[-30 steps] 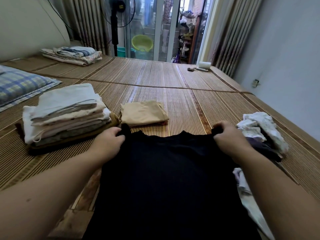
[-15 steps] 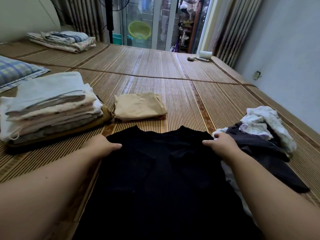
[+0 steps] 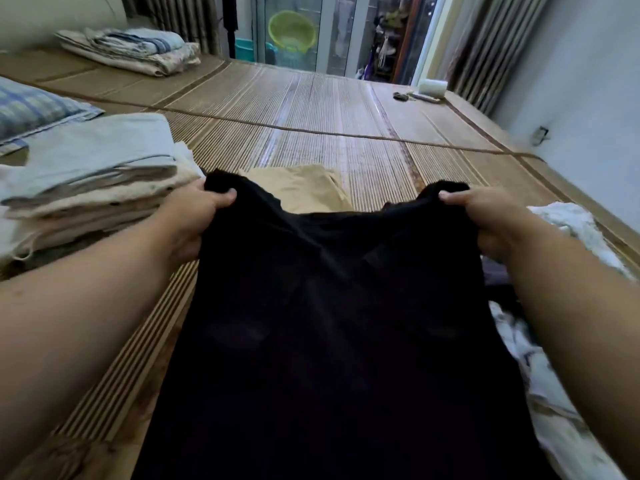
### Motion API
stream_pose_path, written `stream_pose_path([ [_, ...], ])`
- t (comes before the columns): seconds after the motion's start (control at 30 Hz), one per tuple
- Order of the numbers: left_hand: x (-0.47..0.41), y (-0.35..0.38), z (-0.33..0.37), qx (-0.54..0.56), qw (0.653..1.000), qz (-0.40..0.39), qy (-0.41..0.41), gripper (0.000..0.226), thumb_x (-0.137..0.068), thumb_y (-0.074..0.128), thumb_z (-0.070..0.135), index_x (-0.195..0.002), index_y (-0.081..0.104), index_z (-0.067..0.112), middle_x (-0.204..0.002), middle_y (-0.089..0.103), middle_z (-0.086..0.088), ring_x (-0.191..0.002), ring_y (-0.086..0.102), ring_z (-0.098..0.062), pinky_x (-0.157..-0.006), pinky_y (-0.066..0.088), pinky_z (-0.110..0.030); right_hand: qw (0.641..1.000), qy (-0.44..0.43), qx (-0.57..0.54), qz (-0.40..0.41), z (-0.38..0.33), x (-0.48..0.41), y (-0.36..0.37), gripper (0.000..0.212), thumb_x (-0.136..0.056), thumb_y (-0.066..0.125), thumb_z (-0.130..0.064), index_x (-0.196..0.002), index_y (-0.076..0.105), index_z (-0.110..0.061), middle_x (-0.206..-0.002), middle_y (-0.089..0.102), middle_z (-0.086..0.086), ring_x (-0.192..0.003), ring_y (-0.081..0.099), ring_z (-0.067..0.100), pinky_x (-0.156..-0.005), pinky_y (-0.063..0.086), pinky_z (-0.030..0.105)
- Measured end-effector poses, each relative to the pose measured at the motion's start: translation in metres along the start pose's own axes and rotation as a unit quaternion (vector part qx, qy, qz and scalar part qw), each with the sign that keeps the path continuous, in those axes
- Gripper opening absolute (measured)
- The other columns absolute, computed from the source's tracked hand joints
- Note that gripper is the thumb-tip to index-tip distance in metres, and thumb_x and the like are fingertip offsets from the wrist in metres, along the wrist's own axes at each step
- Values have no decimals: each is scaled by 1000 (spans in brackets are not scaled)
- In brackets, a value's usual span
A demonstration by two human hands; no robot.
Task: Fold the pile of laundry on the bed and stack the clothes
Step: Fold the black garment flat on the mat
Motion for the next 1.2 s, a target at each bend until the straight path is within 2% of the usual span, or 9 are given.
stream_pose_path([
  [0.13, -22, 4, 26, 17, 999, -5, 38, 19, -96, 53, 8, -112, 61, 16, -93, 69, -6, -76, 69, -17, -58, 58, -32, 999, -46, -23, 2, -33, -19, -5, 10, -96, 51, -7, -94, 61, -8, -63, 71, 3, -58, 70, 15, -51, 58, 30],
  [0.27, -52, 8, 52, 1, 995, 12, 95, 18, -95, 53, 3, -93, 57, 21, -81, 63, -1, -60, 65, -9, -53, 55, -27, 997, -67, -31, 18, -54, -46, 2, 16, -96, 52, -5, -108, 60, -8, -66, 72, 4, -62, 71, 17, -50, 57, 31],
  [0.47, -98, 9, 65, -5, 994, 17, 107, 21, -96, 53, 4, -112, 55, 16, -84, 63, -4, -61, 64, -12, -50, 54, -26, 994, -97, -32, 40, -61, -87, 17, 25, -95, 52, -4, -118, 61, -8, -88, 69, 10, -64, 71, 19, -55, 59, 35],
  [0.67, -130, 11, 67, -8, 994, 13, 108, 21, -95, 52, 0, -97, 56, 20, -89, 63, -5, -74, 65, -17, -67, 58, -36, 991, -127, -39, 30, -55, -114, 26, 29, -95, 49, 1, -122, 56, -8, -99, 64, 13, -82, 65, 25, -71, 58, 38],
  [0.83, -130, 6, 57, -48, 995, 5, 92, 30, -90, 51, -10, -96, 56, 19, -92, 63, -4, -75, 64, -16, -69, 56, -33, 992, -125, -1, 4, -43, -103, 20, 24, -91, 49, 9, -97, 58, -12, -89, 62, 9, -74, 62, 21, -66, 57, 30],
  [0.97, -100, -5, 55, -82, 992, 2, 98, 35, -90, 50, -11, -90, 59, 22, -89, 63, 1, -79, 61, -14, -74, 51, -32, 988, -153, 28, -17, -33, -65, 2, 38, -87, 49, 14, -111, 57, -15, -95, 60, 8, -74, 60, 18, -57, 54, 26],
  [1.07, -55, -22, 50, -114, 987, -22, 107, 35, -87, 51, -12, -90, 60, 22, -87, 63, 2, -80, 60, -11, -75, 48, -26, 979, -180, 90, -15, -22, -15, -17, 36, -82, 52, 17, -94, 60, -16, -91, 60, 9, -76, 60, 19, -61, 53, 22],
  [1.13, -19, -37, 44, -212, 965, -53, 148, 25, -76, 63, -2, -86, 63, 21, -78, 65, 8, -73, 59, -5, -75, 46, -20, 959, -217, 180, -23, -13, 26, -26, 36, -80, 57, 17, -78, 62, -19, -73, 63, -1, -71, 60, 12, -65, 49, 15],
  [1.2, 22, -48, 34, -317, 926, -99, 179, 16, -61, 66, 10, -75, 67, 18, -68, 68, 14, -62, 56, 2, -66, 43, -9, 940, -226, 249, -51, 8, 66, -34, 41, -78, 62, 18, -66, 64, -21, -60, 62, -10, -61, 56, 4, -67, 45, 13],
])
Point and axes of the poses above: each hand's wrist, its own x-axis away from the middle knuckle, its own y-axis out of the palm, z = x × y, the point moved 3 cm from there along -x, towards the middle knuckle
